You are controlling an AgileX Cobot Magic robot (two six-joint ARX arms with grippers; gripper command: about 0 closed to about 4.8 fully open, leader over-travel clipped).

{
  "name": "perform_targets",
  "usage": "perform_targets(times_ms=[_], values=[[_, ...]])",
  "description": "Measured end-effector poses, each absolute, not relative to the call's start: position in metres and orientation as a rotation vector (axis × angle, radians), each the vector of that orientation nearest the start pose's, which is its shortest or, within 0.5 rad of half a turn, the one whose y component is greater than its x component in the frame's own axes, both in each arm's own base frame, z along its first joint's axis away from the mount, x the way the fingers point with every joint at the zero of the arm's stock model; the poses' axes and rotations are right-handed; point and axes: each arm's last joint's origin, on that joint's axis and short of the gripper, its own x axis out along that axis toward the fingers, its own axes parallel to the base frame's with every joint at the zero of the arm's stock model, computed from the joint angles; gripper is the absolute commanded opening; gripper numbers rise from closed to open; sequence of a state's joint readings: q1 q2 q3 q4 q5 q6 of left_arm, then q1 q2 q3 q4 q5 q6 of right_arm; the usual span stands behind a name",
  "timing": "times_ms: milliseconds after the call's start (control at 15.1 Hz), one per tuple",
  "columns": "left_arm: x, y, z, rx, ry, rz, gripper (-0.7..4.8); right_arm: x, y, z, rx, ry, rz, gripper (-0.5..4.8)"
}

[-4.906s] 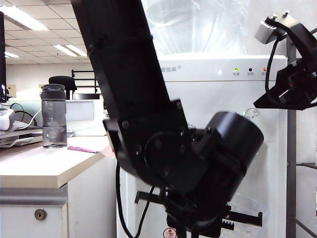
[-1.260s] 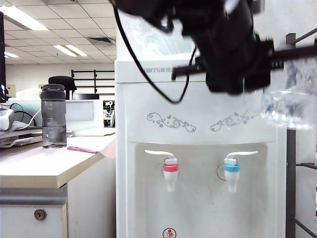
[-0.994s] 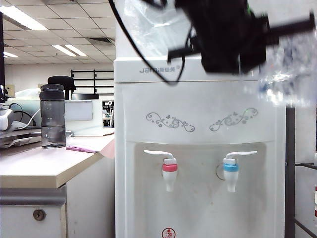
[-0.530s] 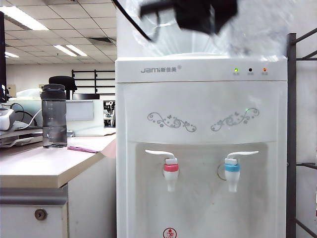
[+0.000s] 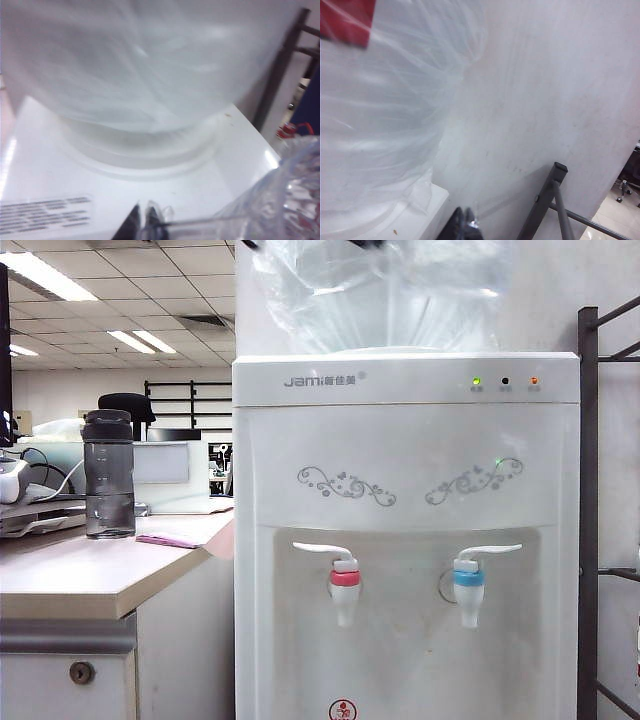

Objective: Pick up the plastic mug from the left desk, go to the cold water outlet of the water dispenser, press the vertical switch to get some water, then put the mug back on the desk.

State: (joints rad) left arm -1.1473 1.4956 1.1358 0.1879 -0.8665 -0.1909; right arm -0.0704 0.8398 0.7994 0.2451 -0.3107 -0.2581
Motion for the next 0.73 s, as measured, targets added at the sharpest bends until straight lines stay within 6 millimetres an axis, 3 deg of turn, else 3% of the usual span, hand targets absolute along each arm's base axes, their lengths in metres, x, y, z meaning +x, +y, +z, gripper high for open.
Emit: perform_targets(times_ms=[398, 729], values=[[0.153, -0.276, 0.343, -0.066, 0.087, -0.168, -0.05, 0.184, -0.004, 0.369, -0.295, -0.232, 0.217, -0.01], [0.172, -0.246, 0.356, -0.086, 0.071, -0.049, -0.05, 0.184, -0.004, 0.369, -0.29, -0.231, 0.217, -0.01]])
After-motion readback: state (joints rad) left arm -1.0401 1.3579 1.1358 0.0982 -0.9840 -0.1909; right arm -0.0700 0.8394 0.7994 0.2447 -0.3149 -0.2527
